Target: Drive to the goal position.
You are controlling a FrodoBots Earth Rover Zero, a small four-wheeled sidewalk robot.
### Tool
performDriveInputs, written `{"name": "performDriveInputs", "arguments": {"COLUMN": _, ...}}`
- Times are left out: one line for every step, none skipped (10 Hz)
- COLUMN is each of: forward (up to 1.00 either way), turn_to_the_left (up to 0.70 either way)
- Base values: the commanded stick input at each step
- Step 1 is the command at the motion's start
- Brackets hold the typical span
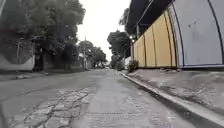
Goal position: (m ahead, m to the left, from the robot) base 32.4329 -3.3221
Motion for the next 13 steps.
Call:
{"name": "performDriveInputs", "arguments": {"forward": 0.99, "turn_to_the_left": 0.00}}
{"name": "performDriveInputs", "arguments": {"forward": 1.00, "turn_to_the_left": -0.01}}
{"name": "performDriveInputs", "arguments": {"forward": 0.99, "turn_to_the_left": -0.09}}
{"name": "performDriveInputs", "arguments": {"forward": 0.99, "turn_to_the_left": -0.24}}
{"name": "performDriveInputs", "arguments": {"forward": 0.99, "turn_to_the_left": -0.06}}
{"name": "performDriveInputs", "arguments": {"forward": 1.00, "turn_to_the_left": 0.00}}
{"name": "performDriveInputs", "arguments": {"forward": 0.99, "turn_to_the_left": 0.00}}
{"name": "performDriveInputs", "arguments": {"forward": 0.99, "turn_to_the_left": -0.15}}
{"name": "performDriveInputs", "arguments": {"forward": 1.00, "turn_to_the_left": -0.35}}
{"name": "performDriveInputs", "arguments": {"forward": 1.00, "turn_to_the_left": -0.40}}
{"name": "performDriveInputs", "arguments": {"forward": 1.00, "turn_to_the_left": -0.10}}
{"name": "performDriveInputs", "arguments": {"forward": 0.99, "turn_to_the_left": 0.00}}
{"name": "performDriveInputs", "arguments": {"forward": 0.99, "turn_to_the_left": 0.00}}
